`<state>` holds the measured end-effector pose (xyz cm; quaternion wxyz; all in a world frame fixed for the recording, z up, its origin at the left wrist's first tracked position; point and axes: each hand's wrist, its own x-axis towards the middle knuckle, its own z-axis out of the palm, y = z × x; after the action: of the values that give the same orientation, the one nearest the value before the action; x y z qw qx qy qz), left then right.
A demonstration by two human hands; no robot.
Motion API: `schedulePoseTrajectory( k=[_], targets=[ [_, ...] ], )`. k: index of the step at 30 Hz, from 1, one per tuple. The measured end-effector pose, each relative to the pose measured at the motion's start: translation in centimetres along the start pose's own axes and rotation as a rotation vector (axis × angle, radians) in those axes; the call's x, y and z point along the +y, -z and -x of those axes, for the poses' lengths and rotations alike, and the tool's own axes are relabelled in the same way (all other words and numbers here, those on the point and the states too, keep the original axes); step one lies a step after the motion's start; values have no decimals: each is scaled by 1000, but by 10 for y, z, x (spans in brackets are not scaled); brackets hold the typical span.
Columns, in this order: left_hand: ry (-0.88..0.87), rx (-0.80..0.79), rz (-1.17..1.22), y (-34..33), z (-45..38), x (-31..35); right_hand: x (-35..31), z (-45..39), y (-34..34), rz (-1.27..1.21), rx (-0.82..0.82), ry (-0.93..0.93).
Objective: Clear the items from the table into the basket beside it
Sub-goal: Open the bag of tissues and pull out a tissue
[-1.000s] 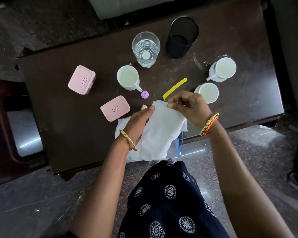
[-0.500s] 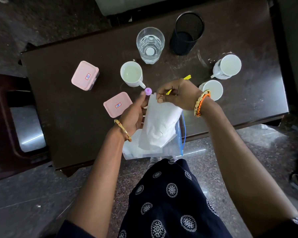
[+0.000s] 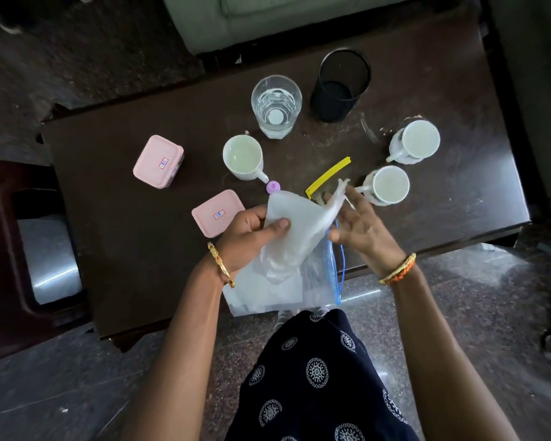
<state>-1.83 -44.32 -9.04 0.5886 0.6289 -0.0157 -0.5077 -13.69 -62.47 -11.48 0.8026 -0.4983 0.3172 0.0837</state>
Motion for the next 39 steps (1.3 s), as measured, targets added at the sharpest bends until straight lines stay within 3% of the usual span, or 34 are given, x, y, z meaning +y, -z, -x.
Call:
schedulePoseTrajectory(
  k=[4,7,11,15,19,22,25,28,32,35,39],
  targets=[
    [-69,-133,-106,3,-1,21,-4,-11,-11,-35,-139,57],
    [-98,-57,-159,4,-5,31,-16,-18,-17,-57,-101,137],
    [-138,157,-93,-1,-12,29,-23,-25,-23,-125,187,216],
    [-243,425,-215,-17,-21,18,-24,-35,-34,93,633,400],
    [-342,676,-301,-37,-25,12,-21,-39,-41,270,802,464],
    [-375,753,-361,-46,-27,7,-24,-38,-40,146,816,366],
    [-332,778,-338,-46,-31,3,-25,-32,-28,-24,530,144],
    [-265,697,-225,-41,-34,2,-18,-16,-13,15,221,3],
    [-148,424,-134,-34,-37,5,-20,-8,0,128,339,102],
    [-271,219,-265,-36,-40,20,-36,-14,14,320,373,174],
    [-303,128,-431,-39,-53,43,-60,-22,28,190,281,192]
  ],
)
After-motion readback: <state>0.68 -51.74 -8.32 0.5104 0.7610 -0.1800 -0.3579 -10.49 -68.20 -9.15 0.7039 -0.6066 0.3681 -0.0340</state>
